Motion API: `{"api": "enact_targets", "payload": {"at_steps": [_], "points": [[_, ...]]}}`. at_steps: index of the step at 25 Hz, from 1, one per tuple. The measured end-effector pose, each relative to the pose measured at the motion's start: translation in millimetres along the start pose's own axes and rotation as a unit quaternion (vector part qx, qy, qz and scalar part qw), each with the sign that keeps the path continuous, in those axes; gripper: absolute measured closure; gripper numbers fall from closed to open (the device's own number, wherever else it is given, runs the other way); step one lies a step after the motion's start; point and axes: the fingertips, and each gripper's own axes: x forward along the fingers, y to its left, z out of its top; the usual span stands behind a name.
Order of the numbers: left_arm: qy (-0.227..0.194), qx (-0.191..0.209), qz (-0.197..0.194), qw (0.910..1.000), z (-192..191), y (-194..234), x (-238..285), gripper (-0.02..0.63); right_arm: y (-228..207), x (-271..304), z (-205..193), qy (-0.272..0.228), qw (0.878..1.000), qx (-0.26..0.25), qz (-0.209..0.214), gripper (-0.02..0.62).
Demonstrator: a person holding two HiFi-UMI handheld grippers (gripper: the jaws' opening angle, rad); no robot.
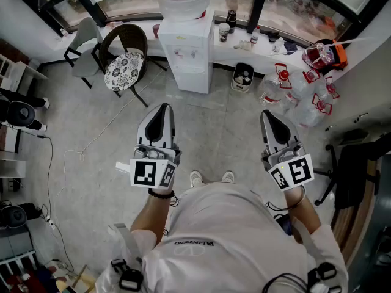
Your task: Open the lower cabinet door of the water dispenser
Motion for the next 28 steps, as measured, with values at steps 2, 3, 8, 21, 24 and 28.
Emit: {"api": "enact_targets", "payload": {"at_steps": [2,3,8,21,24,28], "points": [[-0.002,-0.002,-0.001,1.0000,-1.2,1.4,-0.8,0.600,2.0,1.7,-1.7,0.000,1.000,0.001,0.000,0.581],[-0.002,-0.002,-0.001,1.0000,-1.4,2.2,-1.2,0.600,3.3,2.6,-2.2,0.000,1.000,0.002,0.000,0.581],[-0.004,-0.005,-0.004,1.0000,-0.7,8.8,-3.7,0.600,12.9,7.6,1.8,-0.013,1.000,0.017,0.001,0.580],[0.012,-0.026,-0.046,0.9985,-20.3,43.3,1.7,0.600,55.6,51.4,-1.3,-0.001,1.000,-0.008,0.001,0.580],[0.020,-0.034,-0.054,0.9978,-31.0,44.7,7.2,0.601,59.5,59.0,-6.1,0.005,1.000,-0.011,0.007,0.578],[0.024,-0.038,-0.061,0.9971,-43.1,39.8,24.3,0.600,51.4,70.8,-13.3,0.009,1.000,-0.016,0.019,0.578]]}}
